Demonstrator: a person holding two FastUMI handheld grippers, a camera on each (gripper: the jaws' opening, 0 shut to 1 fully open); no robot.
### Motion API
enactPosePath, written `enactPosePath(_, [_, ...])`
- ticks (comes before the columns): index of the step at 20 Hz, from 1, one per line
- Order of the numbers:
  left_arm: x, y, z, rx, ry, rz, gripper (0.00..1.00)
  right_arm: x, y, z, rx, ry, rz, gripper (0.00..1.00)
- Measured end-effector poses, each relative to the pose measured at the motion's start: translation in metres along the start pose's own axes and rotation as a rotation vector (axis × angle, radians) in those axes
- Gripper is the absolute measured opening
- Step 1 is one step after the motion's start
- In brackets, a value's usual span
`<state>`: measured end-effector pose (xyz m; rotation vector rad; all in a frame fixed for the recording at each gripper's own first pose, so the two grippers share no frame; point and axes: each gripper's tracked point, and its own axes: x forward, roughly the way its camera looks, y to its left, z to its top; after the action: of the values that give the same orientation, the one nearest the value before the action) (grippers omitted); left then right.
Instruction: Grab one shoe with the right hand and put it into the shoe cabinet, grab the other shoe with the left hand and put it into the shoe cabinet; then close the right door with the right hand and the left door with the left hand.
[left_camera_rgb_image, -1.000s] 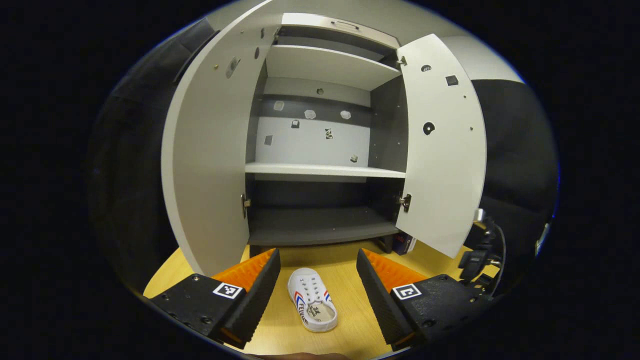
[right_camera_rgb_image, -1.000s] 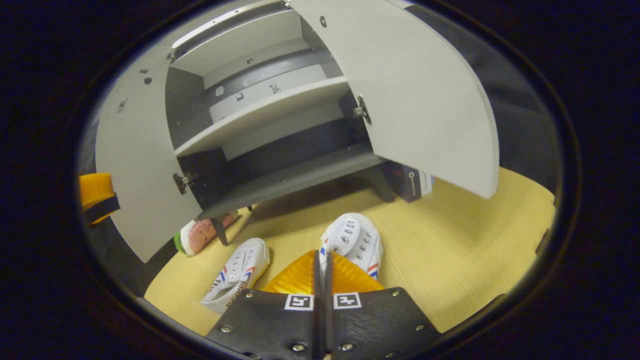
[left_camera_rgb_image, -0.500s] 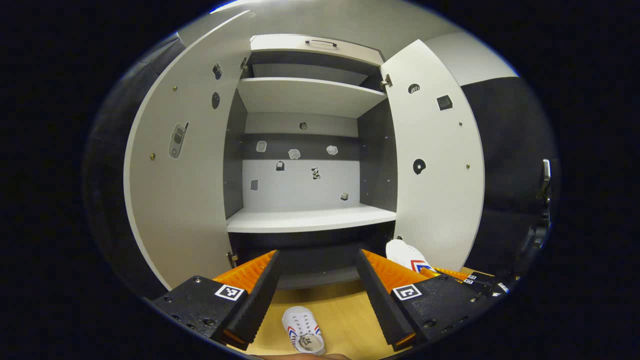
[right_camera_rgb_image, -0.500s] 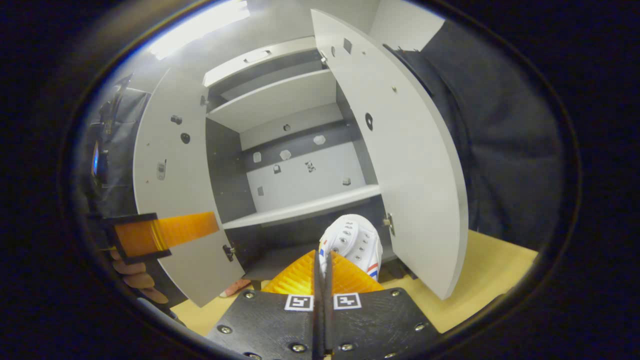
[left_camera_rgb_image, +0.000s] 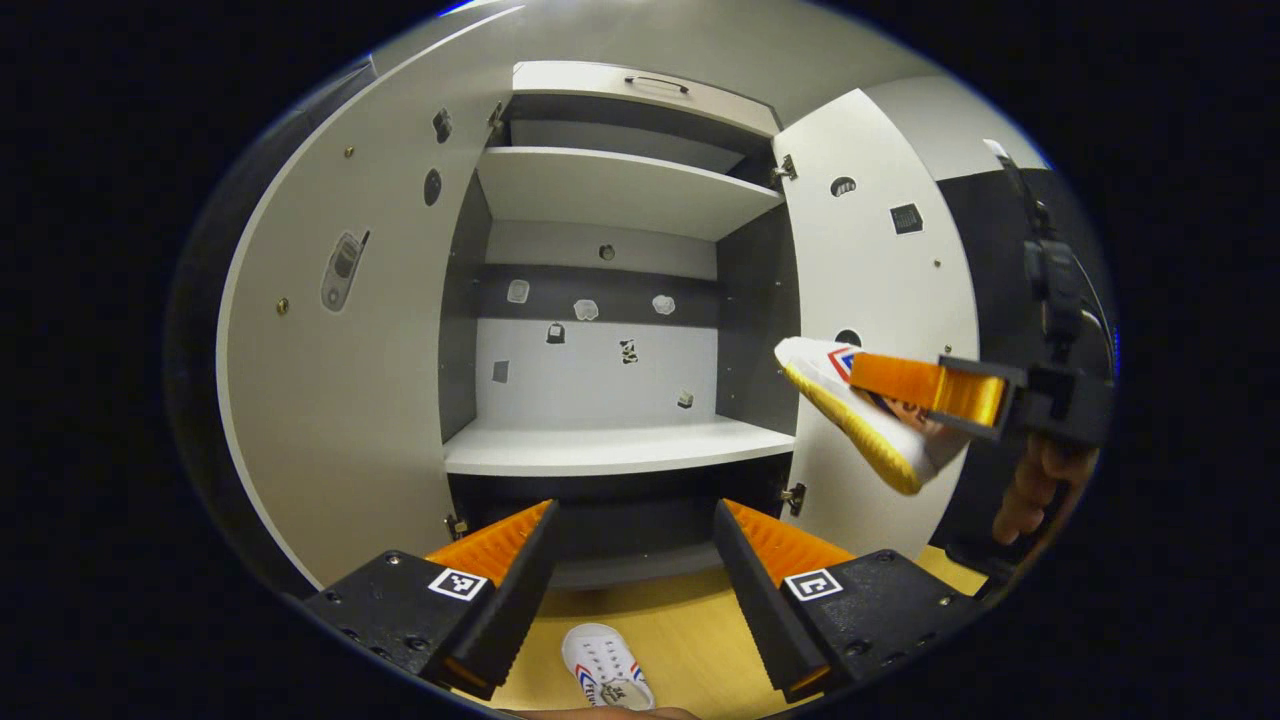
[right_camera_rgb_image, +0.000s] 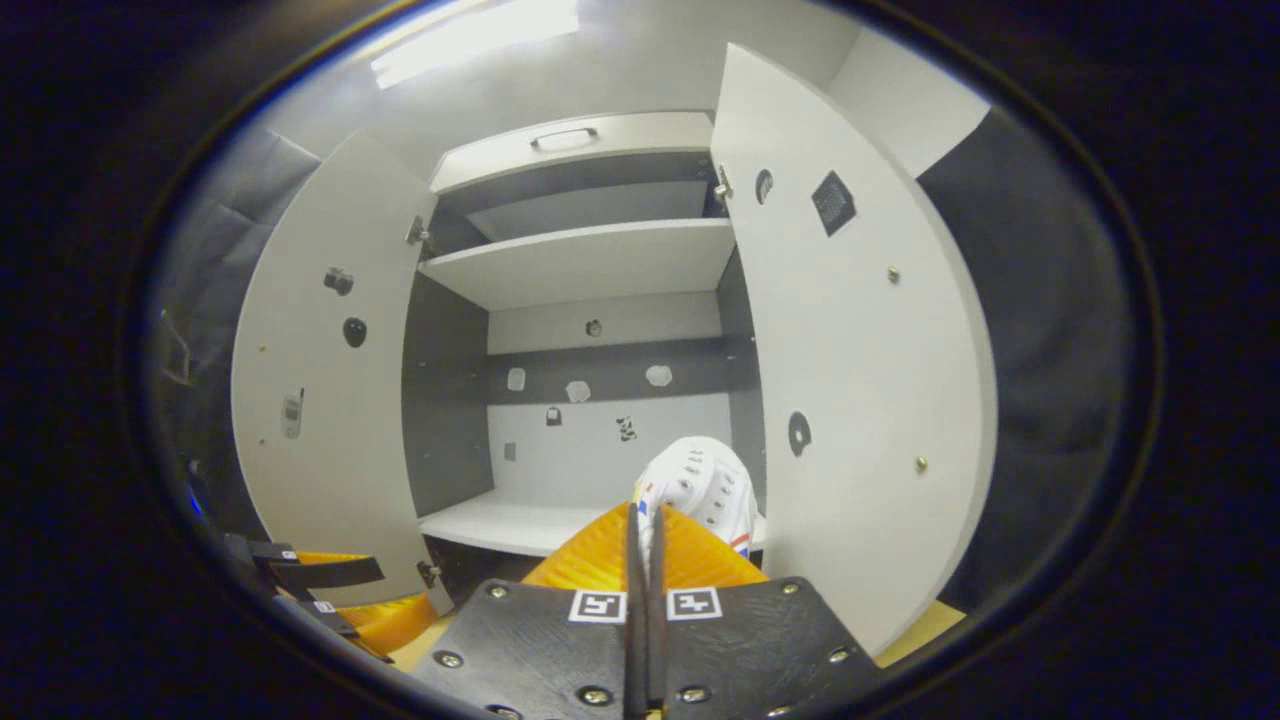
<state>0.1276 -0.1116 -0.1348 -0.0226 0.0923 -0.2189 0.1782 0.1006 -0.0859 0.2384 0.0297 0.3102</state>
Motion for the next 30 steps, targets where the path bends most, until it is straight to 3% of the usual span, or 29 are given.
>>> enactPosePath(5, [0.003, 0.011, 0.001, -0.024, 0.000, 0.007, 0.92, 0.092, 0.008, 0.013, -0.040, 0.097, 0.030, 0.01])
enactPosePath(8, [0.007, 0.015, -0.002, -0.030, 0.018, 0.016, 0.93, 0.149, 0.013, -0.004, -0.049, 0.188, 0.059, 0.01])
enactPosePath(11, [0.007, 0.022, 0.000, -0.039, 0.019, 0.019, 0.93, 0.192, 0.007, -0.031, -0.082, 0.251, 0.041, 0.01])
enactPosePath(17, [0.004, 0.034, 0.001, -0.040, 0.020, 0.042, 0.93, 0.253, -0.004, -0.064, -0.163, 0.265, 0.025, 0.01])
enactPosePath(20, [0.007, 0.035, -0.001, -0.042, 0.028, 0.046, 0.93, 0.267, -0.001, -0.046, -0.141, 0.186, 0.027, 0.01])
enactPosePath(23, [0.009, 0.036, -0.003, -0.042, 0.039, 0.047, 0.93, 0.261, -0.006, -0.058, -0.159, 0.227, 0.007, 0.01])
enactPosePath(27, [0.010, 0.038, -0.002, -0.039, 0.028, 0.061, 0.92, 0.227, 0.000, -0.047, -0.156, 0.184, 0.022, 0.01])
enactPosePath(28, [0.009, 0.037, -0.002, -0.041, 0.028, 0.060, 0.93, 0.216, 0.007, -0.044, -0.137, 0.171, 0.044, 0.22])
enactPosePath(29, [0.009, 0.036, -0.002, -0.041, 0.028, 0.059, 0.93, 0.205, 0.011, -0.039, -0.117, 0.157, 0.043, 0.29])
enactPosePath(30, [0.008, 0.036, -0.001, -0.044, 0.025, 0.063, 0.92, 0.193, 0.014, -0.037, -0.108, 0.149, 0.051, 0.52])
